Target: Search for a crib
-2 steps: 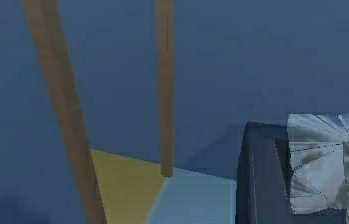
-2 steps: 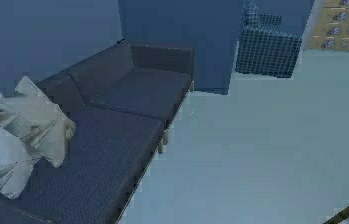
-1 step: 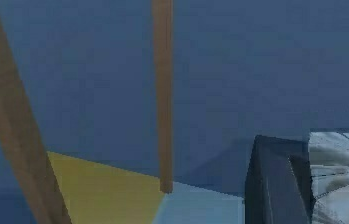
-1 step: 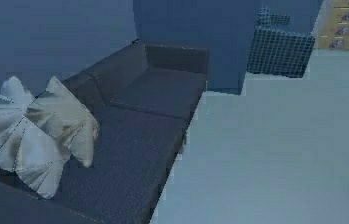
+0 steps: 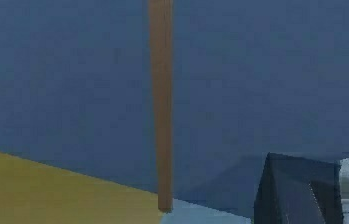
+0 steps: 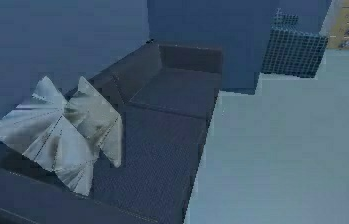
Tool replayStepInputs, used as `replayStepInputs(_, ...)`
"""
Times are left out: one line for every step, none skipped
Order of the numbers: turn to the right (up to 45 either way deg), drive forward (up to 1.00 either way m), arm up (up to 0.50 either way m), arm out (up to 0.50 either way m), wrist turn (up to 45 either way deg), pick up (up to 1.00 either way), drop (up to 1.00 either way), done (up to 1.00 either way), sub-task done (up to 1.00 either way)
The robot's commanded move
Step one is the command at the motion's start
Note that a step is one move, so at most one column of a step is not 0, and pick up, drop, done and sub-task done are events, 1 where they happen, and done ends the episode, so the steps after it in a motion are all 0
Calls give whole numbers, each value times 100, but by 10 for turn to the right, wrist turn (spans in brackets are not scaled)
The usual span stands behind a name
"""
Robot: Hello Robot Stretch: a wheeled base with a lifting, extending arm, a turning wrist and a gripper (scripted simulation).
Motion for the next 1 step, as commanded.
replayStepInputs(-60,0,0,0,0,0,0,0,0)
